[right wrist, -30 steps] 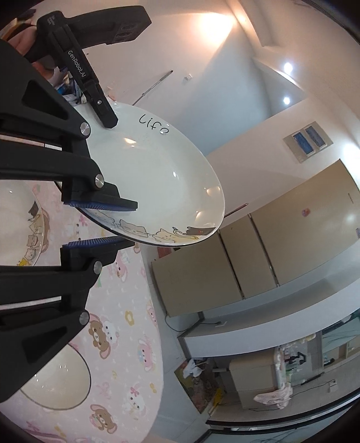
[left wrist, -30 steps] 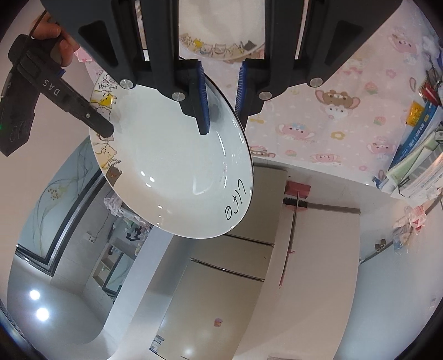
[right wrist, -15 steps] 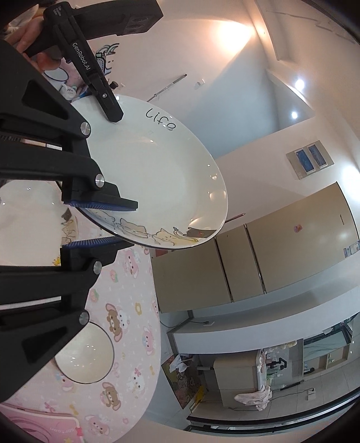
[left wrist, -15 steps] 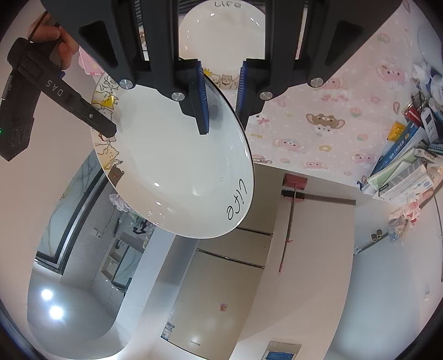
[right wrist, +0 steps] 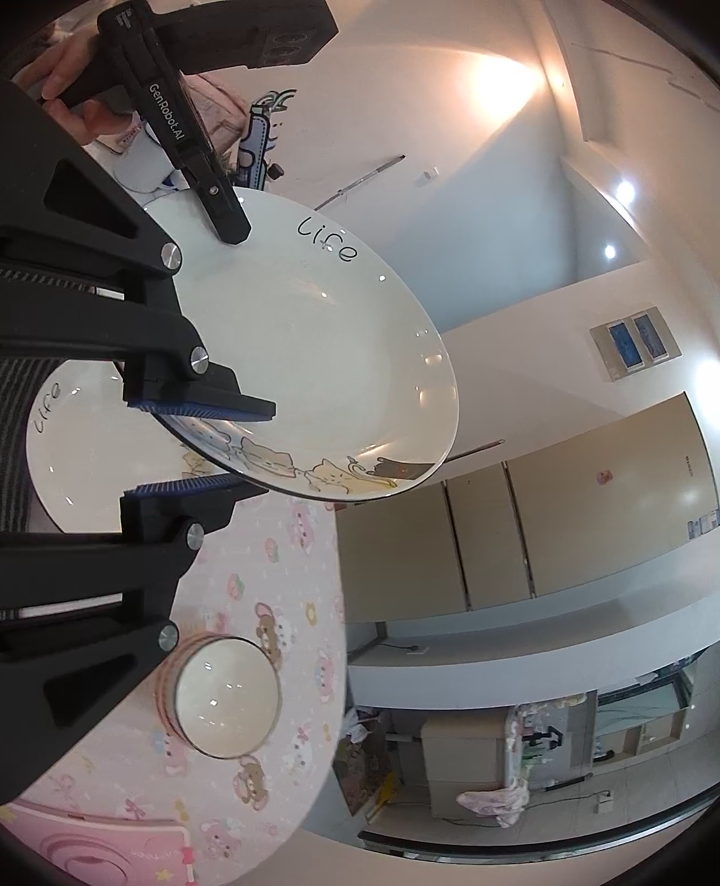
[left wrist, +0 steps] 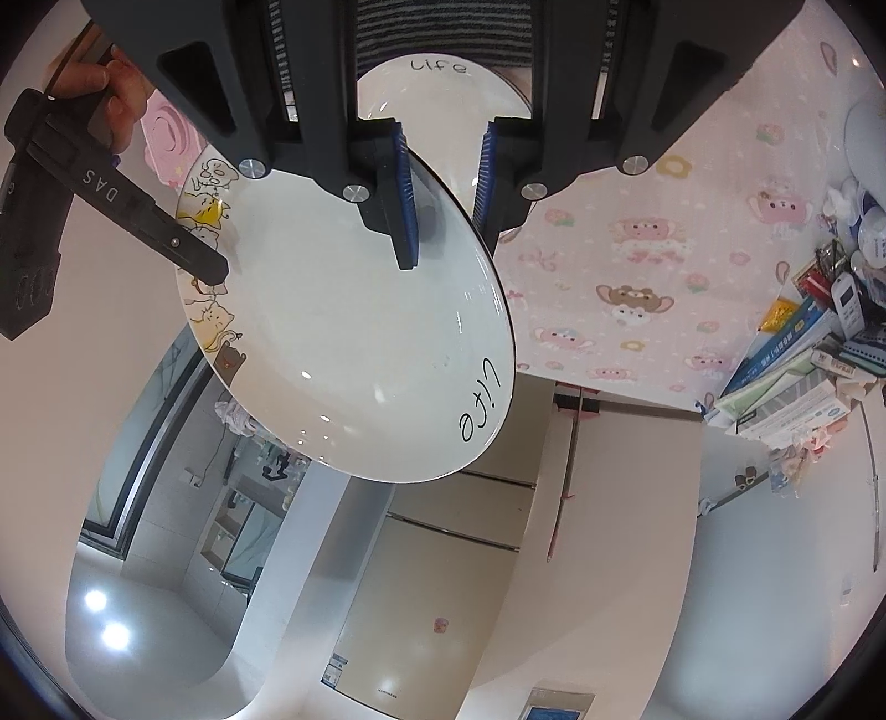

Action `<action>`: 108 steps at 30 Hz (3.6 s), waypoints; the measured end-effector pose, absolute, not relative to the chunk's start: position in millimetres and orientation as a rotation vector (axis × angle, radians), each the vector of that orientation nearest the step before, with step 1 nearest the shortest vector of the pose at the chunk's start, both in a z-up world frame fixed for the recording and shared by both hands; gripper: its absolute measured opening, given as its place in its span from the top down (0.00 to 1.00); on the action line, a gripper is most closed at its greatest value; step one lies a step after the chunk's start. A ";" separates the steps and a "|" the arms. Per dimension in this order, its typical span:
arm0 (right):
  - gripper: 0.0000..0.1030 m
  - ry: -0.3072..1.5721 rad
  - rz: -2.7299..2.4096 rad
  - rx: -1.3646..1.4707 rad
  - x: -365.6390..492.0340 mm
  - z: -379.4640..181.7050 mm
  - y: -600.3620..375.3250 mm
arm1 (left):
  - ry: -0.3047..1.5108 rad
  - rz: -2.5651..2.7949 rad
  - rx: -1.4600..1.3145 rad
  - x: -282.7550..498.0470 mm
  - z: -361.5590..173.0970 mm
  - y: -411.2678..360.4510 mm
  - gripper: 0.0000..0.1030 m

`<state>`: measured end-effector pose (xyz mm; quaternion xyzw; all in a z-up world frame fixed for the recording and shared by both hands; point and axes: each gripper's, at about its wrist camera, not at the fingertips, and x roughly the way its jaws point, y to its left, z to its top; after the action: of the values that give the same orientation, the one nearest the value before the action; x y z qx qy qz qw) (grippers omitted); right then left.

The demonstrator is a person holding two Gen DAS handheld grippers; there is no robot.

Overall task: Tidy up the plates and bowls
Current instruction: 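Lower the 'life' plate with both tools onto the white plate stack, then open both tools and release the 'life' plate on the stack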

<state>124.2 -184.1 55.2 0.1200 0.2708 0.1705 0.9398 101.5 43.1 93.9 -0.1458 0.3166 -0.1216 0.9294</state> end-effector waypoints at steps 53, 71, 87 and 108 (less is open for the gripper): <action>0.80 0.913 0.198 0.124 165.2 -74.0 -165.6 | 1.004 -0.237 -0.266 155.6 -63.6 24.8 0.78; 0.77 0.916 0.157 0.037 163.2 -79.4 -158.9 | 1.037 -0.221 -0.189 155.7 -68.5 10.9 0.72; 0.76 0.913 0.152 0.016 152.8 -81.2 -157.9 | 0.997 -0.188 -0.021 139.3 -58.7 -3.1 0.71; 0.74 0.892 0.149 -0.098 144.0 -79.9 -141.7 | 0.974 -0.126 0.066 136.6 -61.4 -2.6 0.69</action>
<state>144.0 -141.7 -79.9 -0.0475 0.4310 0.0719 0.8982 136.6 -2.6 -61.4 0.0317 0.4676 -0.0603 0.8813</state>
